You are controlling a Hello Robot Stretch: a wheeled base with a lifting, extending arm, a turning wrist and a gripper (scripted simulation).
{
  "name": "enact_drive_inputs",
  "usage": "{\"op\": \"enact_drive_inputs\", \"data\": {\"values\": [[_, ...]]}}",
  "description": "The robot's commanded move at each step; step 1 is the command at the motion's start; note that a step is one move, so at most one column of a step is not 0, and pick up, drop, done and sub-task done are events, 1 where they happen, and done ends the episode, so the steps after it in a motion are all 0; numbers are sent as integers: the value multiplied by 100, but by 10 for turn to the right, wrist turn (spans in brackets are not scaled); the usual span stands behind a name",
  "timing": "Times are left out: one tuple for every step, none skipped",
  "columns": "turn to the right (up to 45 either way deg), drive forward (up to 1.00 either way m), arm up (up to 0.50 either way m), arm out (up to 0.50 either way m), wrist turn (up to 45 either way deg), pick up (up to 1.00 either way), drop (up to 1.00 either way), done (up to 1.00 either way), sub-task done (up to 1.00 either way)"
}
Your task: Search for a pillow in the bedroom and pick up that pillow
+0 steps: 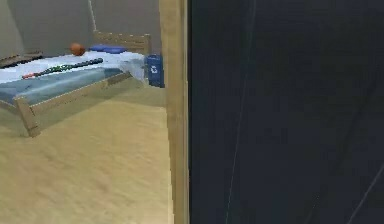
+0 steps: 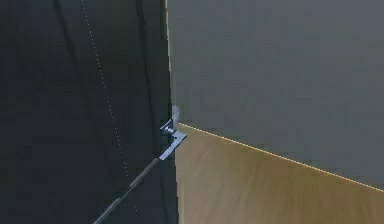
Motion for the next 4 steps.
{"op": "enact_drive_inputs", "data": {"values": [[-450, 0, 0, 0, 0, 0, 0, 0, 0], [-120, 0, 0, 0, 0, 0, 0, 0, 0], [0, 25, 0, 0, 0, 0, 0, 0, 0], [270, 0, 0, 0, 0, 0, 0, 0, 0]]}}
